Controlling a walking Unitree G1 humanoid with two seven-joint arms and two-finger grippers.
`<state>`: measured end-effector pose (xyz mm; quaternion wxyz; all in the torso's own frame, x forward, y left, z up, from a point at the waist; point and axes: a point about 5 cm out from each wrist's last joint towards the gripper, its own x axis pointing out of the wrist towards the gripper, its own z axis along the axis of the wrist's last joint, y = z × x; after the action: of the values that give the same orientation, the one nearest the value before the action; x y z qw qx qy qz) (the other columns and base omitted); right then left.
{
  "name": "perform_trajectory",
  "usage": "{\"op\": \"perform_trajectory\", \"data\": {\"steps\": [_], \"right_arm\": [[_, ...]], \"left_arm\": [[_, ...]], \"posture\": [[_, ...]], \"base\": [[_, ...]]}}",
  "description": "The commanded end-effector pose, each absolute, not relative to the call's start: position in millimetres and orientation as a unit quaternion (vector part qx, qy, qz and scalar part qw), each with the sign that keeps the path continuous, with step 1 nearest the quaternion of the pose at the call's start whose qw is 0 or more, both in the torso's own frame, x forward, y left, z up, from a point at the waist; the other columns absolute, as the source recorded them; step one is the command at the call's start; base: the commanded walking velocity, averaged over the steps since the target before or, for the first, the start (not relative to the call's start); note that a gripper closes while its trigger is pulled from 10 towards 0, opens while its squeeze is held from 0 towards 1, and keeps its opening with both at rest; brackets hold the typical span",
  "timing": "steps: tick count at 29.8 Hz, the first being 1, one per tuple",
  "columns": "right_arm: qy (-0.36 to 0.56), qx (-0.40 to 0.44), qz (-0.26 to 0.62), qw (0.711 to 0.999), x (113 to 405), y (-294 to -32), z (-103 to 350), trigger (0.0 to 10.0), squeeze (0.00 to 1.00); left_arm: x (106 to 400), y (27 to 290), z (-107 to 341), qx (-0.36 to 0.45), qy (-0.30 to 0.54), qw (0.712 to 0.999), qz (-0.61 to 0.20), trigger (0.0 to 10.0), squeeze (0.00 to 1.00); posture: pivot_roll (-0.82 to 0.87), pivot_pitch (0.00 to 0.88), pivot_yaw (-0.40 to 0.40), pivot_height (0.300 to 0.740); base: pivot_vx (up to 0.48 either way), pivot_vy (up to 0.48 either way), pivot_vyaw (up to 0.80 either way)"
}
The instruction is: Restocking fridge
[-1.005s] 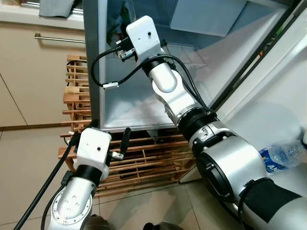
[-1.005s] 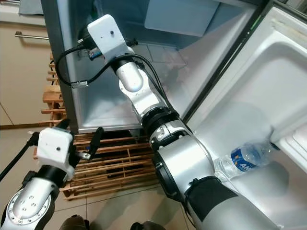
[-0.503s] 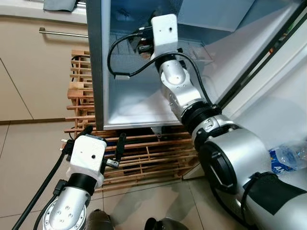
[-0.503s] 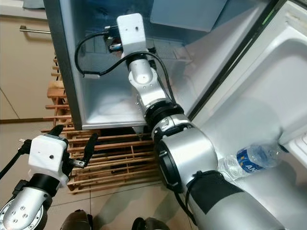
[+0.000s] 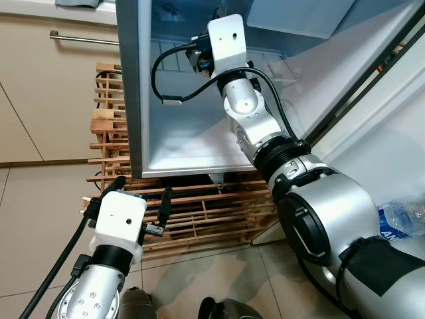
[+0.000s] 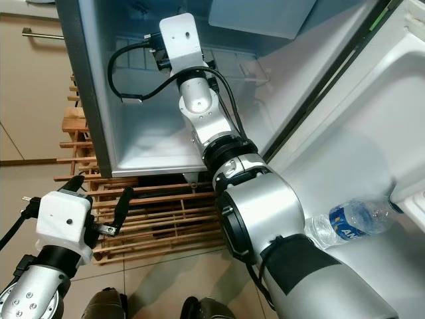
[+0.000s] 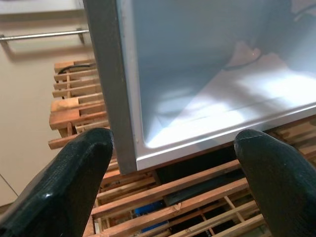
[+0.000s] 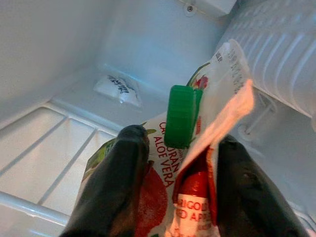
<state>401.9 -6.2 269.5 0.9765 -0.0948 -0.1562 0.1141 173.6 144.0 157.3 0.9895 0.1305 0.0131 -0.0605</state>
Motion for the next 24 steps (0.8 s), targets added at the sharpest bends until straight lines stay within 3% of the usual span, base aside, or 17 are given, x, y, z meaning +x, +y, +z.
{"op": "perform_trajectory", "data": {"steps": [1, 18, 24], "right_arm": [[-0.126, -0.104, 0.097, 0.982, 406, -15, 259, 10.0, 1.0], [-0.187, -0.133, 0.081, 0.97, 403, -6, 293, 10.0, 1.0], [-0.173, -0.094, 0.099, 0.975, 404, -6, 289, 10.0, 1.0]], "left_arm": [[172, 139, 161, 0.126, 0.006, 0.99, -0.067, 10.0, 0.0], [180, 134, 159, 0.132, 0.004, 0.988, -0.077, 10.0, 0.0], [183, 133, 158, 0.133, 0.003, 0.988, -0.079, 10.0, 0.0]], "posture": [[0.41, 0.197, -0.235, 0.74], [0.39, 0.189, -0.237, 0.74], [0.37, 0.178, -0.242, 0.74]], "base": [[0.0, 0.0, 0.0], [0.0, 0.0, 0.0], [0.0, 0.0, 0.0]]}}
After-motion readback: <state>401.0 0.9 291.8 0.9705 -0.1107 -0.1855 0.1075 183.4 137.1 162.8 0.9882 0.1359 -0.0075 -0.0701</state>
